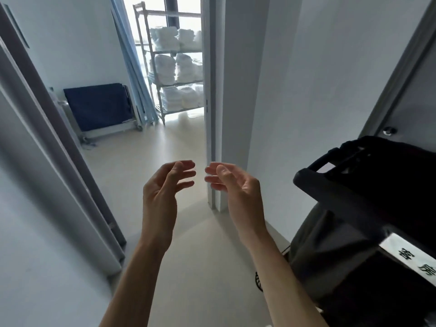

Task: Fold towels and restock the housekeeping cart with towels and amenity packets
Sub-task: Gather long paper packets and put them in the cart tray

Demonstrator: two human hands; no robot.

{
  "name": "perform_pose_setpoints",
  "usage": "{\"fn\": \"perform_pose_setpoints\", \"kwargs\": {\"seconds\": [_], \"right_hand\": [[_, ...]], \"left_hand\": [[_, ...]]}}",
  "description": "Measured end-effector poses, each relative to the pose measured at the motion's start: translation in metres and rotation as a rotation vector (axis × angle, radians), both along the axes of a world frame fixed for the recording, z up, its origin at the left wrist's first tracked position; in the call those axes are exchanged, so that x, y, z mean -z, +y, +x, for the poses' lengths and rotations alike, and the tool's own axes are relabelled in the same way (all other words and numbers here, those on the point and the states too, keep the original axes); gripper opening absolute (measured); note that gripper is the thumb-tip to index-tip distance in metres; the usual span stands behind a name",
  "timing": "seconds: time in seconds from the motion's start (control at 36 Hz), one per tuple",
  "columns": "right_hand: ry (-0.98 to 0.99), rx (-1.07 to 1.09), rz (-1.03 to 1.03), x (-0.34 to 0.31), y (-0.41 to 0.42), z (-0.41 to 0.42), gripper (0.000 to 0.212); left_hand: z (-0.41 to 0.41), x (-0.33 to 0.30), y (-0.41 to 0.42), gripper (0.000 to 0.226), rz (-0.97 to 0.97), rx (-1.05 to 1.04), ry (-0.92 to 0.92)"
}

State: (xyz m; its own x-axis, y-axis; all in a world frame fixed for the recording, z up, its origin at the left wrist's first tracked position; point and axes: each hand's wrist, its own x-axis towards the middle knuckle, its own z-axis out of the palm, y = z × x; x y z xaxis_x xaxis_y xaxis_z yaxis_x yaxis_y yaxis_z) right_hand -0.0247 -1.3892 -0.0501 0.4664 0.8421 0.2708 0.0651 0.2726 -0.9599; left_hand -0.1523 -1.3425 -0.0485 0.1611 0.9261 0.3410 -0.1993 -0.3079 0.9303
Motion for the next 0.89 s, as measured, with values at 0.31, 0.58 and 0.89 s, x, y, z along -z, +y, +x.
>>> {"fn": "perform_pose_setpoints", "kwargs": {"seconds": [0.31, 0.58, 0.89], "right_hand": [[0.010, 0.006, 0.007, -0.002, 0.115, -0.002, 0.027], [0.097, 0.008, 0.020, 0.000, 0.261, 0.020, 0.024], [0.152, -0.067, -0.014, -0.009, 0.417, 0.015, 0.026]], "left_hand": [[-0.002, 0.007, 0.101, 0.026, -0.009, -0.006, 0.026], [0.020, 0.000, 0.243, 0.026, -0.040, -0.034, 0.071], [0.020, -0.014, 0.390, 0.026, -0.052, -0.066, 0.038]]}}
